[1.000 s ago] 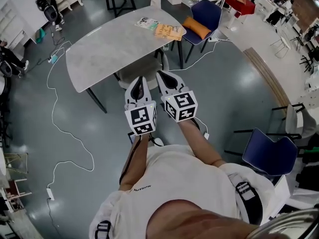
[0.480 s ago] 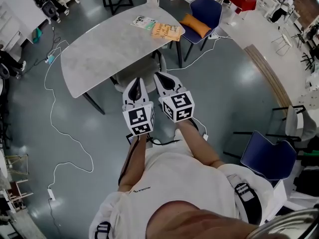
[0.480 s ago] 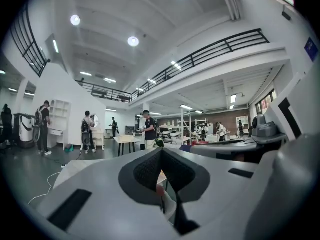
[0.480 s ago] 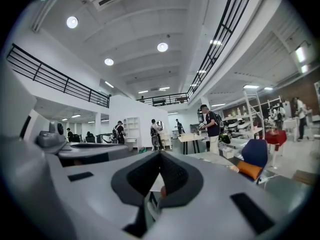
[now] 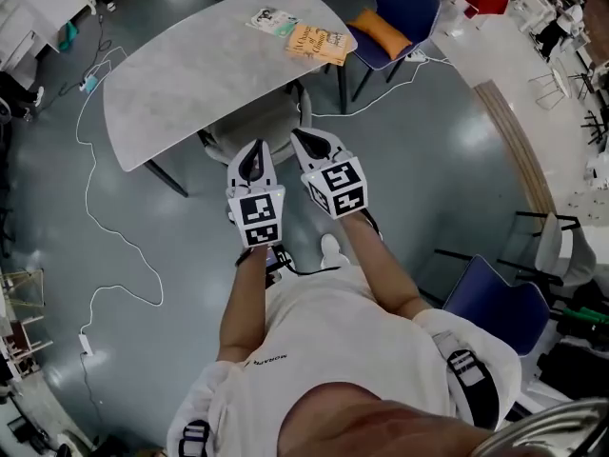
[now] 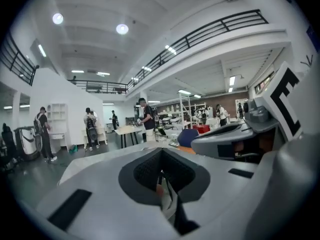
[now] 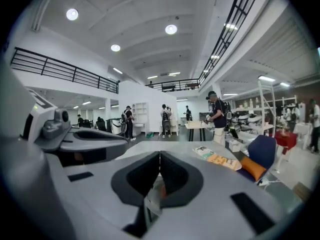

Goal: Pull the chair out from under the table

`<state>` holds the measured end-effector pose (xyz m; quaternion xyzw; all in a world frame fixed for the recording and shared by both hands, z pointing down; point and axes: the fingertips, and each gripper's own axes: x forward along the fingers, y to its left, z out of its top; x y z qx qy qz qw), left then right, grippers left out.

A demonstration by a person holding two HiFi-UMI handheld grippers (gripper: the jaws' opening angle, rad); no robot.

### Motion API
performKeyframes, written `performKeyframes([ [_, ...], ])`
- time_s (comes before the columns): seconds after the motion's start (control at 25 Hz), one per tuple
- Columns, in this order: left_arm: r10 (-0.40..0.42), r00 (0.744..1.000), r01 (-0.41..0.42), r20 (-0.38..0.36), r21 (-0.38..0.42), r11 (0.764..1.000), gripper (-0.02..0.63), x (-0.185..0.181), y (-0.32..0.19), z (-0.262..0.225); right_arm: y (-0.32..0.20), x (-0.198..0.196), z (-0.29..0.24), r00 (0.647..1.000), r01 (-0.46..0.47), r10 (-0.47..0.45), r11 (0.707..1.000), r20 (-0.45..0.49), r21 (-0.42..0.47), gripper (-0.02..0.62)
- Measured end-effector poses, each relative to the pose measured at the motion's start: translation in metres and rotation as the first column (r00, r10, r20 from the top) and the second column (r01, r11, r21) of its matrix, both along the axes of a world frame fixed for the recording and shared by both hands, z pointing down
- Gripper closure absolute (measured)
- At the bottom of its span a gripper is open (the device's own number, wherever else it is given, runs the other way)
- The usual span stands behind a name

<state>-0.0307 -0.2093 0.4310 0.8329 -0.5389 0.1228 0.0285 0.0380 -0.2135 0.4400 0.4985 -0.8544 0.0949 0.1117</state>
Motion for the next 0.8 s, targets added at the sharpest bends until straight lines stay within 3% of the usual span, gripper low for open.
performKeyframes([
  [0.24,0.008,0.988,0.002,0.152,-0.07,0.998,0.601,0.005,-0.024,0.056,-0.026,0.007,0.054,0.99,0.072,-0.078,0.996,-0.114,-0.054,0.581],
  [0.44,0.064,0.968,-0.027,0.241,-0.156,0.987,0.601,0.006,-0.034,0.104,-0.037,0.004,0.102,0.959,0.157,-0.18,0.981,-0.217,-0.117,0.581],
  [0.8,0.142,0.941,-0.056,0.308,-0.272,0.961,0.6,-0.001,-0.047,0.174,-0.054,-0.009,0.167,0.912,0.263,-0.317,0.939,-0.261,-0.22,0.535],
])
